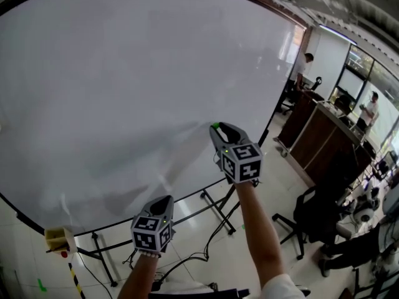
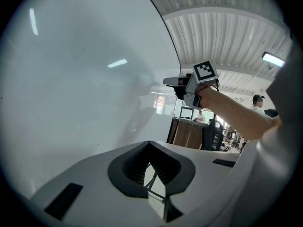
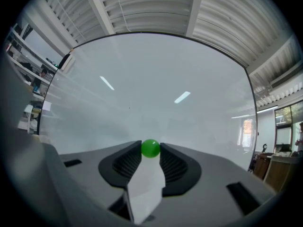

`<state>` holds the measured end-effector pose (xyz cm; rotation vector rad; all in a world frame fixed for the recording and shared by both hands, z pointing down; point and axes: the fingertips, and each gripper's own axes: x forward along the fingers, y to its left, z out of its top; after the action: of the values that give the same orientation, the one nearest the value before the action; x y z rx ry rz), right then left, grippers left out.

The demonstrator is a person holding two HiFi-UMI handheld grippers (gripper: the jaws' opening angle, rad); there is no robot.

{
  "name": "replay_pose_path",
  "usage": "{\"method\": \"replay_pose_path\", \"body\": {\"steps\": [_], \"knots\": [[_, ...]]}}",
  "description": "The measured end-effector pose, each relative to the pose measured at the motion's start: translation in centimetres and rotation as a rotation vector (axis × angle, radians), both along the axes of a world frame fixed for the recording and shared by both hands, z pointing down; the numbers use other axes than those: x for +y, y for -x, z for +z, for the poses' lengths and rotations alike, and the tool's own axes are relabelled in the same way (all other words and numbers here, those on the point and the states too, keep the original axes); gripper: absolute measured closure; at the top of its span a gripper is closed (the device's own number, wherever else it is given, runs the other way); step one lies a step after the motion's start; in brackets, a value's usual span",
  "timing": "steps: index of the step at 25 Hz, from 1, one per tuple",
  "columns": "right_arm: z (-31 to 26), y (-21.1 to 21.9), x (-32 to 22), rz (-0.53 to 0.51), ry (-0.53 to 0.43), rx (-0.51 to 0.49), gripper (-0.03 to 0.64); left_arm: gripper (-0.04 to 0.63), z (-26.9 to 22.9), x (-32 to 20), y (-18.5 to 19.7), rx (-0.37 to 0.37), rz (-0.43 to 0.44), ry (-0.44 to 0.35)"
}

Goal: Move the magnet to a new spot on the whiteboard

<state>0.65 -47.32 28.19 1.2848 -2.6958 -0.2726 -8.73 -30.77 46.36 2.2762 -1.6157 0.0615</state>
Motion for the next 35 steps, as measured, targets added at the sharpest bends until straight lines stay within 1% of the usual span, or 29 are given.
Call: {"method": "replay_pose_path", "body": {"steps": [5,8,12,16,23,27,30,32,35], "knots": [[-0.2,-3.9,4.3,-0.016,-0.001,-0.04,0.476,0.604,0.2,-0.2,-1.2,0.006,0.031,-0.001],[0.5,-7.1,6.7,0.007,0.01,-0.073,0.476,0.604,0.1,-0.3,-2.7,0.007,0.062,-0.003],[2.3,-11.6,9.9,0.071,0.033,-0.109,0.476,0.604,-0.6,-0.4,-4.9,0.004,0.105,-0.012],[5.5,-15.9,12.8,0.163,0.07,-0.148,0.474,0.604,-1.2,-0.7,-6.9,-0.004,0.148,-0.025],[10.5,-21.3,17.7,0.284,0.156,-0.277,0.475,0.604,-2.5,-1.5,-9.6,-0.008,0.195,-0.056],[12.9,-23.2,19.9,0.332,0.203,-0.342,0.475,0.604,-2.9,-1.3,-10.7,-0.002,0.215,-0.066],[13.6,-23.8,20.6,0.347,0.224,-0.383,0.474,0.604,-3.2,-1.2,-11.6,0.002,0.225,-0.074],[13.4,-23.5,20.6,0.345,0.228,-0.397,0.474,0.604,-3.1,-1.1,-12.1,0.008,0.236,-0.073],[12.3,-22.2,20.7,0.325,0.203,-0.388,0.475,0.604,-2.8,-0.9,-12.3,0.02,0.247,-0.068]]}}
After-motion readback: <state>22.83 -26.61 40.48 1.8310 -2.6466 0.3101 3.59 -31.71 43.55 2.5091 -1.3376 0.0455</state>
